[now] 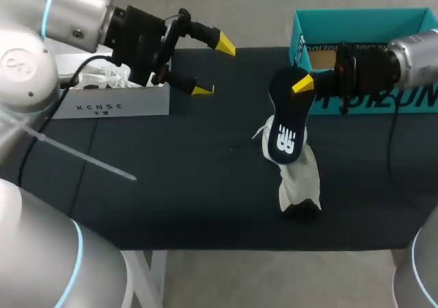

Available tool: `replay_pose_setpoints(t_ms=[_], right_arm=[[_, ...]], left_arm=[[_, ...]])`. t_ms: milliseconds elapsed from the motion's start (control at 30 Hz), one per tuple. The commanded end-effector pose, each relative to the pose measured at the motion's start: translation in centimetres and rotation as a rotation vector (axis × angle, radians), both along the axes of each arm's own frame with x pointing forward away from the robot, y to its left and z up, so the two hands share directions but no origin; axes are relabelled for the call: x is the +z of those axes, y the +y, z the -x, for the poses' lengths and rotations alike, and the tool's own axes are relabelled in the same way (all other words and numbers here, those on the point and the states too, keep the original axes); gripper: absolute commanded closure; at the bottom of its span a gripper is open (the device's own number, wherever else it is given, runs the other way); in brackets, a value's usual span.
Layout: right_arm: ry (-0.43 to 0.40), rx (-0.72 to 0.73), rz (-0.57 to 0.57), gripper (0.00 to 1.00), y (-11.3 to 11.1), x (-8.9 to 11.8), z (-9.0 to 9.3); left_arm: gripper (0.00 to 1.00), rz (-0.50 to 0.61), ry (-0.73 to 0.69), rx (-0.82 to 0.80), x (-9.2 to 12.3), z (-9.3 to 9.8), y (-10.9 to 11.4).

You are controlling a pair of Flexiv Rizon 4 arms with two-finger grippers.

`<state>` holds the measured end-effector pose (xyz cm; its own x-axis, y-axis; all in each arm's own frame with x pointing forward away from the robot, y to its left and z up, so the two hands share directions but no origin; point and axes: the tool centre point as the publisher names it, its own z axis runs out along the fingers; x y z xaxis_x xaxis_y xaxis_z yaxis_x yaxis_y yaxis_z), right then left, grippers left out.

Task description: Take the shoe out of the shoebox, open the shoe tongue, remove and reinsert the insole, then place the shoe into the shoebox

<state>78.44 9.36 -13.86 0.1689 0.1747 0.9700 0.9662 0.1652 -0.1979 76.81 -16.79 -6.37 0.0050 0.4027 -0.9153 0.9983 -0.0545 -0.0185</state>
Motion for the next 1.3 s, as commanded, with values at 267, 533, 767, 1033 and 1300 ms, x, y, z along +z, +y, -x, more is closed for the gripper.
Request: replay_pose_setpoints(t_ms=[267,533,767,1033,1300], right_arm=[[0.000,-0.001,0.002,1.00,0.0,0.0,0.0],[0.000,-0.001,0.002,1.00,0.0,0.0,0.0],[0.000,-0.001,0.002,1.00,0.0,0.0,0.0],[0.000,-0.001,0.002,1.00,0.0,0.0,0.0],[0.000,-0.001,0.002,1.00,0.0,0.0,0.0]], left_arm=[[0.00,0.193,-0.007,0.038,-0.5,0.2,-0.1],[0.00,0.186,-0.057,-0.030,-2.0,0.6,-0.9],[0.00,0.275,-0.113,-0.105,-4.0,1.1,-2.5],[0.00,0.284,-0.096,-0.107,-6.0,0.9,-5.9],[0.00,0.342,-0.066,-0.041,-6.5,0.2,-9.3]])
